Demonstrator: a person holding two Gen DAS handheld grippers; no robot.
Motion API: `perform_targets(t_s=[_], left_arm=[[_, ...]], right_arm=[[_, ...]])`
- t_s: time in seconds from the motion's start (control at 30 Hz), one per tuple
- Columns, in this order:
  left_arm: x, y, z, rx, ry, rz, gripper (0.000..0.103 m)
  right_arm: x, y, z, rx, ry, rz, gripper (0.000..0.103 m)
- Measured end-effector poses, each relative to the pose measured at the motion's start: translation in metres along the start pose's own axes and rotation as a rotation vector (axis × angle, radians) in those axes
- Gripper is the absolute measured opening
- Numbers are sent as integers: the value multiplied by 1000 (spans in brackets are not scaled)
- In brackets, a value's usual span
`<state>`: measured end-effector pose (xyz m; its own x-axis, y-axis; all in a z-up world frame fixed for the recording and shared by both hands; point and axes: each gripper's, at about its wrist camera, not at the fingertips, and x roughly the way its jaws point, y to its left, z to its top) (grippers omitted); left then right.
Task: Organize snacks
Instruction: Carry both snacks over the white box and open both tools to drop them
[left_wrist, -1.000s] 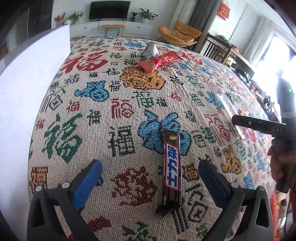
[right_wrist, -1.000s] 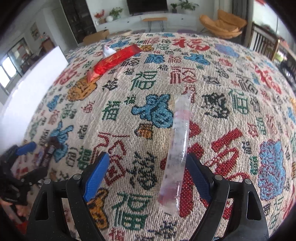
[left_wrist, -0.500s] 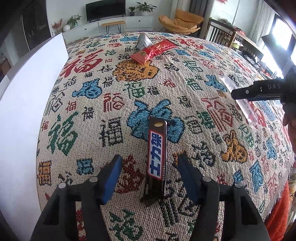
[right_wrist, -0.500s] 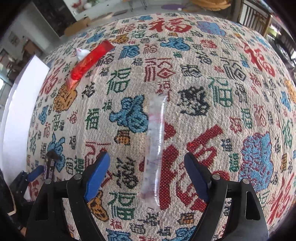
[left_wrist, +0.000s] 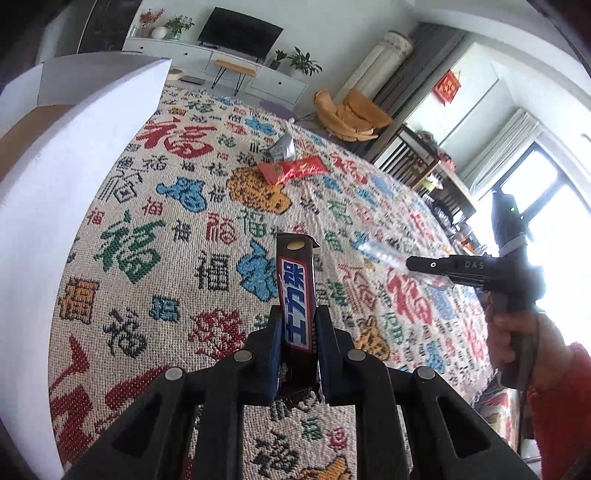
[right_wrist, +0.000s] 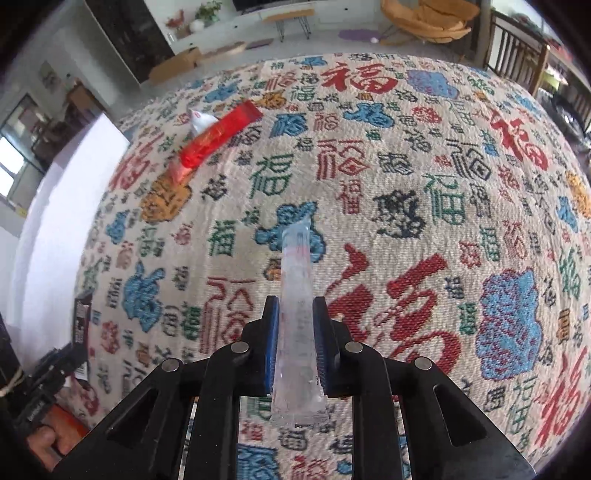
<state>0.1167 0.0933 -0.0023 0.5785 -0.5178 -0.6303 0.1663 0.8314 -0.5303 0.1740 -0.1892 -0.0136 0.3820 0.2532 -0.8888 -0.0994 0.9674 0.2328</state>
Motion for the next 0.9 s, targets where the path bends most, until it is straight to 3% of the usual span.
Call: perform_targets(t_s=[0.17,0.3,0.37,0.6,0.63,0.67,0.7,0.77,0.9], left_arm=[[-58,-1,29,-20,-109,-27,17],[-112,30,53,-72,-182,10,17],[-139,53,63,-97,-217,69,17],[-199,153,73,-184,-247,424,18],[-200,165,72,-198,-236,475,23],[-202,177,70,-217,-221,514,38],[-204,188,67,-239,-210,543,62],[-214,202,56,-277,-233,571,78],[-228,211,37,-335,-292,565,82]], right_arm=[[-25,48,15,18,-49,182,19],[-38,111,30,6,-80,339,19],[-46,150,34,-14,-93,421,19],[-40,307,26,-108,-52,683,19],[-35,329,21,-125,-45,710,20],[-29,348,15,-142,-42,742,26],[-22,365,9,-155,-39,769,42],[-13,384,-2,-180,-20,771,68],[-13,369,-15,-254,-65,718,68]])
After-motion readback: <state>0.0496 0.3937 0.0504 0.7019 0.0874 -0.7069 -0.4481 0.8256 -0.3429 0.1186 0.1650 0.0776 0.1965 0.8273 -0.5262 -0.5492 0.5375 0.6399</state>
